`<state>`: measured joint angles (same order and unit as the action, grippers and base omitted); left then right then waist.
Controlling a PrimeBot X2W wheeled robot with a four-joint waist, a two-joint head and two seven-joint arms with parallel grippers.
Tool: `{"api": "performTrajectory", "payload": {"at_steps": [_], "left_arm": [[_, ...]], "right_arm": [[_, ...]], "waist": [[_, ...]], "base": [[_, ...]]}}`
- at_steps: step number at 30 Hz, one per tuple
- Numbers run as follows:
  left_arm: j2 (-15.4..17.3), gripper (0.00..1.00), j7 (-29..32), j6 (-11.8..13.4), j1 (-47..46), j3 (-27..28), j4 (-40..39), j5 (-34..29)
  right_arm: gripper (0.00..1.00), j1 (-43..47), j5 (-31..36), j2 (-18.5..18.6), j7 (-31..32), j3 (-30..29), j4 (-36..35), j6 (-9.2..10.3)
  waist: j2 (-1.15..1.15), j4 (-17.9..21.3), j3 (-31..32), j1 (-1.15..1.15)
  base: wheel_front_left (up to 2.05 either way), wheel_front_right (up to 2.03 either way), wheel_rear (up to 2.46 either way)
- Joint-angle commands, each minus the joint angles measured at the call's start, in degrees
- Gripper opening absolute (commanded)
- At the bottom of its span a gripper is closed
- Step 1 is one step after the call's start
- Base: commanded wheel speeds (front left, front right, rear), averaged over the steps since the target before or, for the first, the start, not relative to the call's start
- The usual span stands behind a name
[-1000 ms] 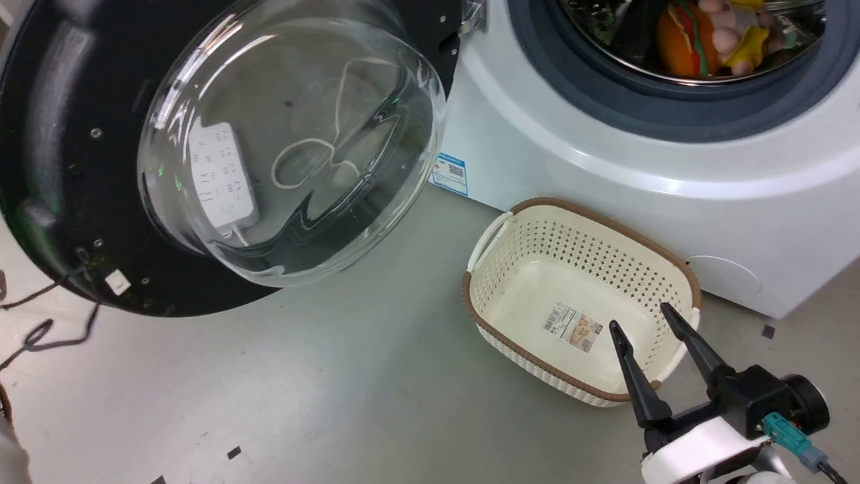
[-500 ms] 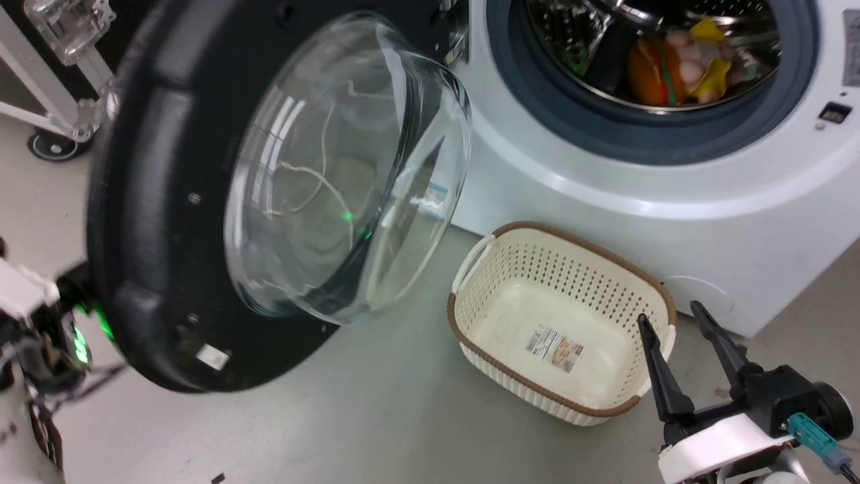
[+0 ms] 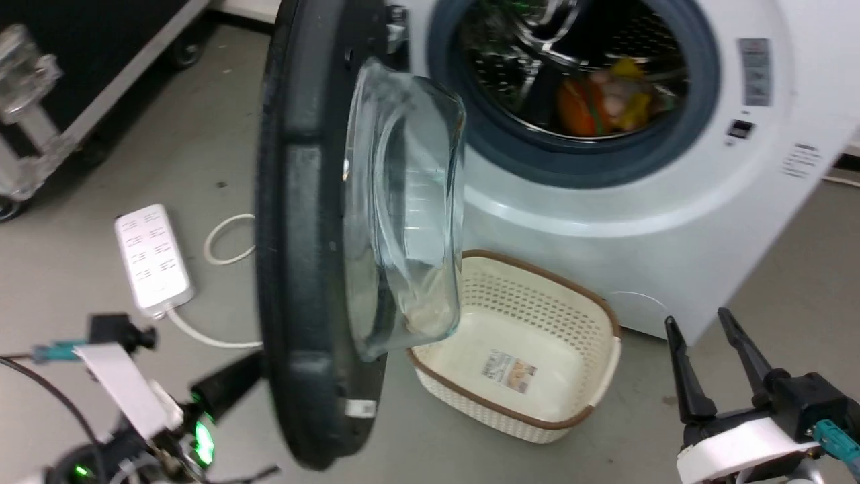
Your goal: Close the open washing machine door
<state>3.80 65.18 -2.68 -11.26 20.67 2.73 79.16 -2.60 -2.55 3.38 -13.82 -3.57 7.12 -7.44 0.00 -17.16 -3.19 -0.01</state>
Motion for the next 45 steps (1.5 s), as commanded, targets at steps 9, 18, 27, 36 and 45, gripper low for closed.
{"api": "performTrajectory", "payload": {"at_steps": [9, 18, 27, 36, 45], "left_arm": [[-0.9, 0.00, -13.5, -1.2, 7.3, -16.7, -1.4, 12.5], [-0.9, 0.00, -33.4, -4.3, -1.2, -30.7, 3.7, 17.9], [-0.9, 0.00, -55.6, -4.6, -17.9, -35.5, 17.4, 23.2], [-0.9, 0.00, -65.0, -4.8, -30.0, -39.6, 29.0, 27.7], [-0.3, 0.00, -69.9, -4.8, -20.3, -42.6, 21.4, 19.1]], "right_arm": [[1.00, -1.6, 0.7, -0.1, 1.3, -1.0, -2.6, -0.05], [1.00, -3.6, -0.1, 0.5, 1.2, 0.1, -3.3, -0.05], [1.00, -5.0, -1.0, 0.0, 0.2, 2.1, -1.9, -0.05], [1.00, -5.6, -1.3, -0.4, -0.8, 3.8, 0.2, -0.05], [1.00, -4.5, -1.3, -0.5, -1.0, 3.2, 0.1, -0.05]], "waist": [[0.00, 11.7, -3.3, 0.01], [0.00, 23.9, -8.5, 0.01], [0.00, 31.2, -11.7, 0.01], [0.00, 32.5, -11.4, 0.01], [0.00, 27.8, -6.6, 0.01]], "base": [[0.00, 0.00, 0.00], [0.00, 0.00, 0.00], [0.00, 0.00, 0.00], [0.00, 0.00, 0.00], [0.00, 0.00, 0.00]]}}
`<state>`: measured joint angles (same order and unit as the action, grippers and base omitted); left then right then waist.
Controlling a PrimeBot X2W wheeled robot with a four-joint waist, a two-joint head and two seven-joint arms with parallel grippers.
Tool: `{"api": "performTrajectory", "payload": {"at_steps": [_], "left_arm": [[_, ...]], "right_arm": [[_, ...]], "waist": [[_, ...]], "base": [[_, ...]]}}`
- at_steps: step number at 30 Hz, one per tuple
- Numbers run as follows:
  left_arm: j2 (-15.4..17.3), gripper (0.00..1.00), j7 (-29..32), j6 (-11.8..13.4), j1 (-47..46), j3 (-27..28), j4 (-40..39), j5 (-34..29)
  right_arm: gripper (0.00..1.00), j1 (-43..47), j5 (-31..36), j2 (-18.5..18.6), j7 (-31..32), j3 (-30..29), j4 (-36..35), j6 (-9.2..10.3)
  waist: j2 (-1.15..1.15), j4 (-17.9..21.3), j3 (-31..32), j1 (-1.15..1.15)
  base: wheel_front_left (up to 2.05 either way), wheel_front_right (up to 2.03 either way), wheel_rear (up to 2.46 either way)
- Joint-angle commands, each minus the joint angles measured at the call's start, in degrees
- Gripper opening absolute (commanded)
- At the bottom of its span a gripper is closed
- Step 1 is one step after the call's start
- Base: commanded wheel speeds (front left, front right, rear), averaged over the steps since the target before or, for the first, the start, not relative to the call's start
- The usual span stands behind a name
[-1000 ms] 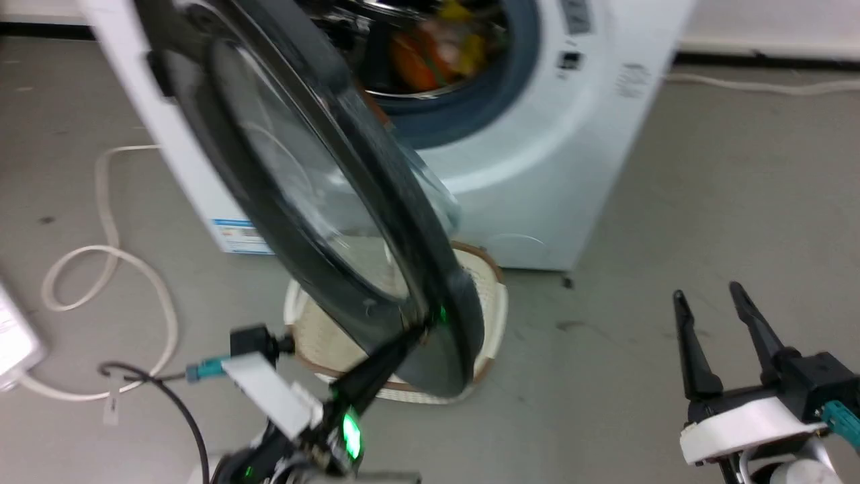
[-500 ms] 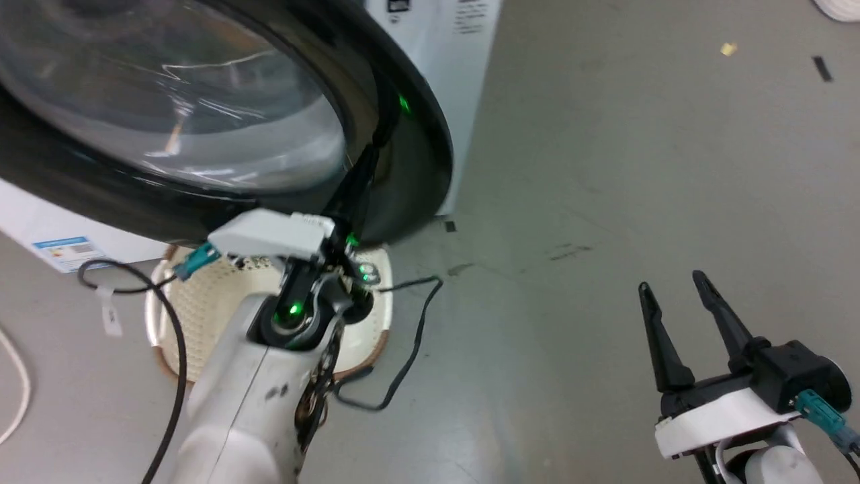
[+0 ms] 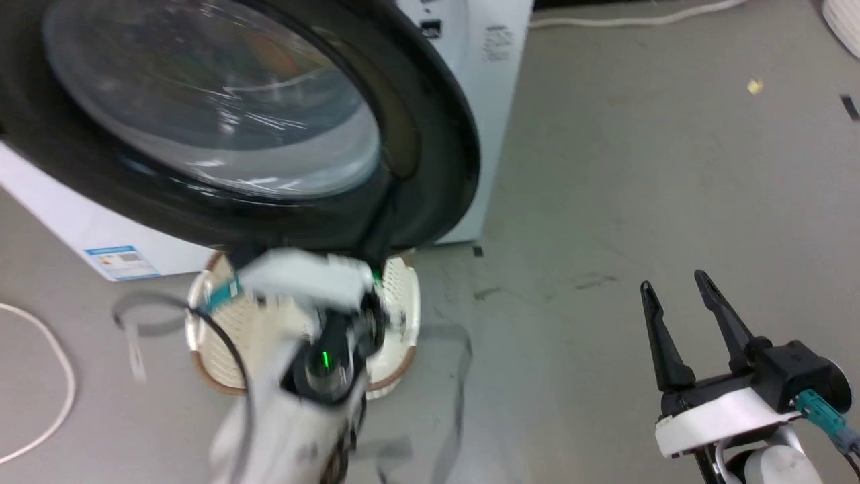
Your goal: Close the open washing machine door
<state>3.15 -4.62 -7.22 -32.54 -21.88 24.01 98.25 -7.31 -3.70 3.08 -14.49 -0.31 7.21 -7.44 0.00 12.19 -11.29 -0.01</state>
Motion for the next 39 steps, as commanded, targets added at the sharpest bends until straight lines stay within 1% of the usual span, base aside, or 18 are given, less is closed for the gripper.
{"api": "performTrajectory", "payload": {"at_steps": [1, 2, 3, 5, 7, 9, 10, 13, 16, 19, 21, 26, 30, 33, 34, 35, 36, 39], "left_arm": [[1.0, 0.00, -1.2, -0.3, 3.0, -0.5, -1.3, -2.2], [1.9, 0.37, -2.6, -0.3, 4.9, -1.0, -2.9, -4.4], [2.8, 1.00, -4.3, -0.3, 7.0, -1.2, -4.4, -6.6], [4.7, 1.00, -7.8, -0.3, 11.0, -1.2, -6.7, -10.8], [6.9, 1.00, -9.6, -0.3, 14.6, -1.5, -9.2, -16.3], [9.3, 1.00, -10.2, -0.3, 17.8, -0.9, -11.0, -23.6], [10.1, 1.00, -10.3, -0.3, 19.2, 1.1, -11.8, -28.5], [8.9, 1.00, -10.3, -0.3, 23.9, 9.4, -14.6, -42.6], [6.9, 1.00, -10.4, -0.2, 28.1, 15.5, -17.7, -56.5], [5.8, 1.00, -10.4, 2.0, 31.3, 18.7, -20.0, -70.1], [4.8, 1.00, -10.4, 3.3, 32.7, 20.2, -21.6, -77.0], [4.3, 1.00, -10.4, 5.3, 35.7, 20.6, -24.8, -90.3], [4.0, 1.00, -10.4, 6.8, 37.3, 19.3, -25.9, -95.8], [3.6, 1.00, -10.4, 8.2, 37.9, 18.5, -26.5, -97.7], [3.4, 1.00, -10.4, 8.6, 37.9, 18.4, -26.5, -97.9], [3.3, 1.00, -10.4, 8.7, 37.9, 18.2, -26.5, -98.1], [3.3, 1.00, -10.4, 8.7, 37.8, 17.9, -26.4, -98.2], [3.5, 1.00, -10.4, 8.9, 37.3, 17.3, -26.0, -98.8]], "right_arm": [[1.00, 0.6, -0.1, -0.2, -0.4, -0.1, 0.0, -0.05], [1.00, 1.0, 0.0, -0.2, -0.4, 0.0, -0.1, -0.05], [1.00, 1.4, 0.1, -0.2, -0.4, 0.0, -0.2, -0.05], [1.00, 2.3, 0.2, -0.2, -0.4, -0.1, -0.3, -0.05], [1.00, 3.3, 0.2, -0.2, -0.4, -0.3, -0.5, -0.05], [1.00, 4.3, 0.3, -0.2, -0.4, -0.4, -0.6, -0.05], [1.00, 4.9, 0.3, -0.2, -0.4, -0.3, -0.7, -0.05], [1.00, 6.4, 0.4, -0.2, -0.1, 0.2, -1.0, -0.05], [1.00, 7.5, 0.3, -0.2, 0.1, 0.4, -1.3, -0.05], [1.00, 8.3, 0.3, -0.2, 0.2, 0.8, -1.5, -0.05], [1.00, 8.8, 0.3, -0.2, 0.3, 1.0, -1.6, -0.05], [1.00, 9.6, 0.0, -0.2, 0.2, 1.7, -1.5, -0.05], [1.00, 10.0, -0.4, -0.2, 0.1, 2.4, -1.1, -0.05], [1.00, 10.1, -0.7, -0.2, 0.0, 3.1, -0.8, -0.05], [0.93, 10.2, -0.8, -0.2, 0.0, 3.4, -0.8, -0.05], [0.35, 10.1, -0.6, -0.2, 0.0, 3.6, -0.8, -0.05], [0.00, 9.9, -0.2, -0.1, 0.0, 4.0, -1.0, -0.05], [0.00, 9.4, 0.2, 0.5, 0.0, 5.3, -1.5, -0.05]], "waist": [[0.00, -2.3, 2.3, 0.01], [0.00, -2.9, 2.9, 0.01], [0.00, -3.6, 3.7, 0.01], [0.00, -5.1, 5.1, 0.01], [0.00, -6.3, 6.3, 0.01], [0.00, -7.8, 7.6, 0.01], [0.00, -8.6, 8.1, 0.01], [0.00, -10.6, 9.6, 0.01], [0.00, -12.2, 10.6, 0.01], [0.00, -13.4, 11.2, 0.01], [0.00, -14.1, 11.5, 0.01], [0.00, -15.1, 11.8, 0.01], [0.00, -15.5, 11.6, 0.01], [0.00, -16.1, 11.3, 0.01], [0.00, -16.4, 11.2, 0.01], [0.00, -16.8, 10.9, 0.01], [0.00, -17.2, 10.7, 0.01], [0.00, -18.1, 10.0, 0.01]], "base": [[0.00, 0.00, 0.00], [0.00, 0.00, 0.00], [0.00, 0.00, 0.00], [0.00, 0.00, 0.00], [0.00, 0.00, 0.00], [0.00, 0.00, 0.00], [0.00, 0.00, 0.00], [0.00, 0.00, 0.00], [0.00, 0.00, 0.00], [0.00, 0.00, 0.00], [0.00, 0.00, 0.00], [0.00, 0.00, 0.00], [0.00, 0.00, 0.00], [0.00, 0.00, 0.00], [0.00, 0.00, 0.00], [0.00, 0.00, 0.00], [0.00, 0.00, 0.00], [0.00, 0.00, 0.00]]}}
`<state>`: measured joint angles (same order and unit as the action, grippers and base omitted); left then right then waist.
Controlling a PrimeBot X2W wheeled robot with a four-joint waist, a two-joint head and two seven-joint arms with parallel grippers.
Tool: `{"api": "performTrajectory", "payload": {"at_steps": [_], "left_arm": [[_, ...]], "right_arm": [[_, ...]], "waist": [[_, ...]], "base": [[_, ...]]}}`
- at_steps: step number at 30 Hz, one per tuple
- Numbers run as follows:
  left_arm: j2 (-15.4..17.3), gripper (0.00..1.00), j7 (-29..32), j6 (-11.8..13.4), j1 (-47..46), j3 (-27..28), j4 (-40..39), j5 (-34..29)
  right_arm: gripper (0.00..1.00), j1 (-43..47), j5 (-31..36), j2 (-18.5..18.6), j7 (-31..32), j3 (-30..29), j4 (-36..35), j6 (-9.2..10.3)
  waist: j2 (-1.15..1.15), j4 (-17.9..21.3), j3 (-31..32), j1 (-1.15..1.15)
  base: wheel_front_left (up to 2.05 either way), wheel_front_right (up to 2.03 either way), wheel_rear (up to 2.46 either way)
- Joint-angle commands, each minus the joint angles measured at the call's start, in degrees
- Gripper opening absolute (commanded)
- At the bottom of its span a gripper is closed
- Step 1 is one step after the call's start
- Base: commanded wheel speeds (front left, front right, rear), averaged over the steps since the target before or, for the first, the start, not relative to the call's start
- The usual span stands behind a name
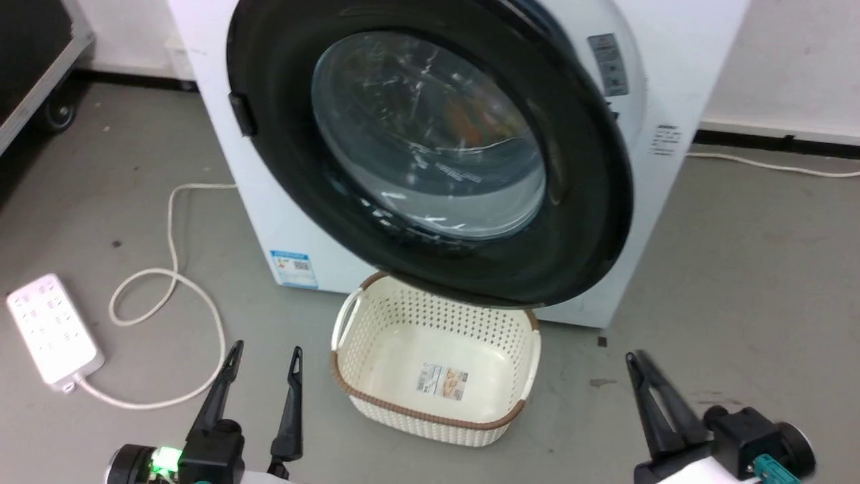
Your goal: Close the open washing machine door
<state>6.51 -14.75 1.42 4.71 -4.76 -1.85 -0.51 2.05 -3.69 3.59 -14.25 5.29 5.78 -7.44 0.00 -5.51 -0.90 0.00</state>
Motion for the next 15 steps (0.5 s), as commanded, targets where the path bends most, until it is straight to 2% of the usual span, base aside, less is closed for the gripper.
{"api": "performTrajectory", "payload": {"at_steps": [1, 7, 15], "left_arm": [[0.2, 1.00, -0.2, 0.3, -0.3, 0.0, 0.2, -0.3], [-0.2, 1.00, -0.2, 0.3, -2.9, -1.6, 0.5, 0.0], [-1.5, 1.00, -0.2, 0.2, -7.6, -5.0, 0.3, 0.3]], "right_arm": [[0.00, -0.5, 0.1, 0.5, -0.3, 0.3, -0.3, -0.05], [0.00, -8.2, -1.2, 6.1, 2.5, 5.2, -2.2, -0.05], [0.00, -23.9, -7.6, 18.2, 7.1, 12.6, 0.9, -0.05]], "waist": [[0.00, -0.9, -1.0, 0.00], [0.00, -3.1, -6.7, 0.00], [0.00, -5.5, -15.1, 0.00]], "base": [[0.00, 0.00, 0.00], [0.00, 0.00, 0.00], [0.00, 0.00, 0.00]]}}
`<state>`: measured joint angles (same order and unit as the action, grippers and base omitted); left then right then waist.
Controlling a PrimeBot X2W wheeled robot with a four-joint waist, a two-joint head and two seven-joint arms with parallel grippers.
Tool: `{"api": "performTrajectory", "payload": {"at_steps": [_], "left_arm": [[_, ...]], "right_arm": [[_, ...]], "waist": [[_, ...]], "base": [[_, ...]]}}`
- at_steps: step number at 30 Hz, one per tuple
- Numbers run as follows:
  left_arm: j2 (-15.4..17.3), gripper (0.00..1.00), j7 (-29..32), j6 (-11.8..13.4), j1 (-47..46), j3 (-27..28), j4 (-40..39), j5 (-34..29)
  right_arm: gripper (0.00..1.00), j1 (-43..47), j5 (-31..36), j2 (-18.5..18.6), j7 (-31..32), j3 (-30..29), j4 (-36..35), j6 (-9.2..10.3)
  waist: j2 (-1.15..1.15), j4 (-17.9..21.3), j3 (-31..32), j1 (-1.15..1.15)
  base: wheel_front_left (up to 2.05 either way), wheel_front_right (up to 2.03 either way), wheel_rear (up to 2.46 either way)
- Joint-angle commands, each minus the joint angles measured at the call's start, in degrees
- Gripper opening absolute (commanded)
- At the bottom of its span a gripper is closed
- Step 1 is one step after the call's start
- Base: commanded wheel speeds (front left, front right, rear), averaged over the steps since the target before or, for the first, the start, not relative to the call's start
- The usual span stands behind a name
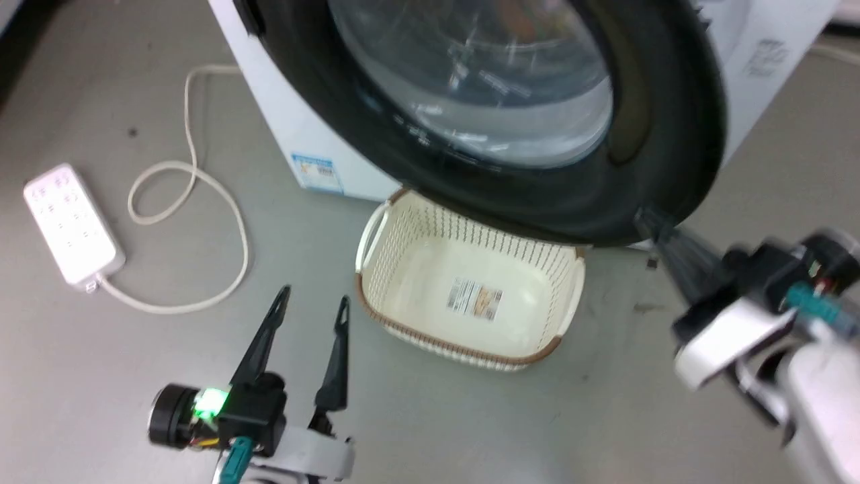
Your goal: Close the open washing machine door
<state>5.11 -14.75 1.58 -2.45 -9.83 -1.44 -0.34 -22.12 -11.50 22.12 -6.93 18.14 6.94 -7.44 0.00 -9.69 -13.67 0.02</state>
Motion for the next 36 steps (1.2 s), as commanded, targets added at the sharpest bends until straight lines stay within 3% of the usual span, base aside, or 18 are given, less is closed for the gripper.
{"api": "performTrajectory", "payload": {"at_steps": [1, 7, 17, 26, 36], "left_arm": [[-0.2, 1.00, -0.2, 0.1, -1.2, -0.3, -0.1, 0.2], [-0.7, 1.00, -0.2, 0.2, -4.6, -1.8, -0.2, 0.4], [-1.3, 1.00, -0.2, 1.0, -7.1, -2.5, -0.9, 1.4], [-1.6, 1.00, -0.2, 1.6, -8.1, -2.9, -0.7, 1.6], [-1.4, 1.00, -0.2, 1.3, -8.2, -1.5, 0.4, 2.0]], "right_arm": [[0.00, -1.8, -0.8, 0.9, 0.2, 0.4, 0.6, -0.05], [0.00, -13.4, -5.5, 6.4, 1.2, 3.3, 6.6, -0.05], [0.00, -28.8, -12.4, 8.6, 4.3, 1.7, 18.6, -0.05], [0.00, -37.2, -12.2, 7.1, 3.8, -2.3, 27.5, -0.05], [0.00, -34.7, -12.9, 4.1, -0.7, -1.4, 31.3, -0.05]], "waist": [[0.00, -1.6, -3.2, -0.02], [0.00, -3.1, -7.3, -0.02], [0.00, -4.7, -11.6, -0.02], [0.00, -4.7, -12.9, -0.02], [0.00, -2.2, -8.6, -0.02]], "base": [[0.00, 0.00, 0.00], [0.00, 0.00, 0.00], [0.00, 0.00, 0.00], [0.00, 0.00, 0.00], [0.00, 0.00, 0.00]]}}
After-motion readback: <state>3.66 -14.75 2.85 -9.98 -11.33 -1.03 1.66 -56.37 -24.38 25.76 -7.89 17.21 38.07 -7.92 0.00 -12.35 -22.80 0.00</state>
